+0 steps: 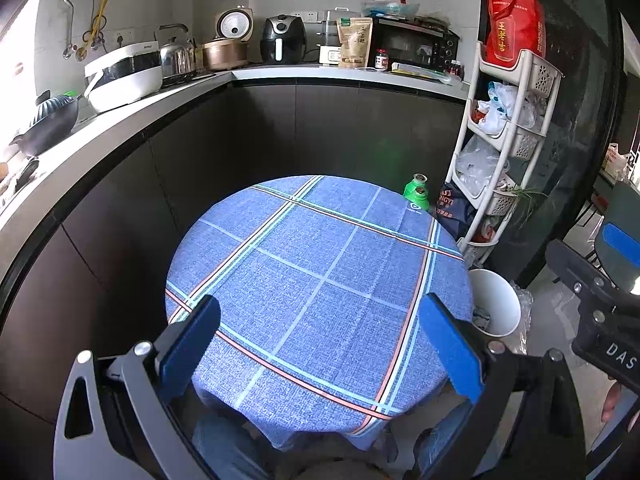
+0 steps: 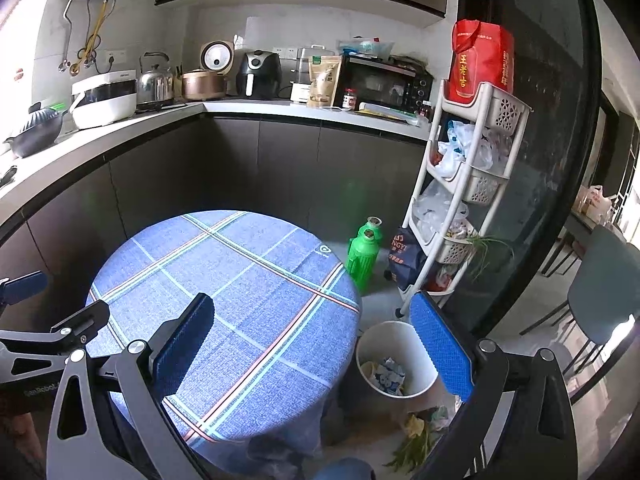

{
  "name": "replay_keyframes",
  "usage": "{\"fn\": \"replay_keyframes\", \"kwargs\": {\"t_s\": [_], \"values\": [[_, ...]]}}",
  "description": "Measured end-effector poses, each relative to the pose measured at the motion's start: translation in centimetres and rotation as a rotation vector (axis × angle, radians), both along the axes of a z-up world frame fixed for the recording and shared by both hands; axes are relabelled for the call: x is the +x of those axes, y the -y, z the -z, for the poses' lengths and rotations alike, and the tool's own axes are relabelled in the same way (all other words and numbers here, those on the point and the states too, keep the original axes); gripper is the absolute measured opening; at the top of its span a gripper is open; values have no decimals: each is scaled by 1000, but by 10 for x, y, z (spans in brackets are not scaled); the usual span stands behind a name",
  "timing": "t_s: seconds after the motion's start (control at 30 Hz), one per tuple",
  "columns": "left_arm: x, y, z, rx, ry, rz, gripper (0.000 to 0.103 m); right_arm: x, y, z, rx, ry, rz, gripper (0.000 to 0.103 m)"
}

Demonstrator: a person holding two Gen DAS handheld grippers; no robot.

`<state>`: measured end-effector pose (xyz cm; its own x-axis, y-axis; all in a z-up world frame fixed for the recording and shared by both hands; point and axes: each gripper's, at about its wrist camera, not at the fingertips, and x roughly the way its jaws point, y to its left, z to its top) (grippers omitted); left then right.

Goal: Collect trash

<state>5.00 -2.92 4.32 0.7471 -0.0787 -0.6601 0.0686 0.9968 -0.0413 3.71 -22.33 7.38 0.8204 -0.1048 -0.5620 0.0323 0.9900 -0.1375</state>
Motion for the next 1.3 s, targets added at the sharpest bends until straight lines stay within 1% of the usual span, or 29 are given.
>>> {"fn": "replay_keyframes", "kwargs": {"t_s": [1.3], "values": [[-1,1,0,4,1,3,99,0,3,1,2,-4,1,94]]}}
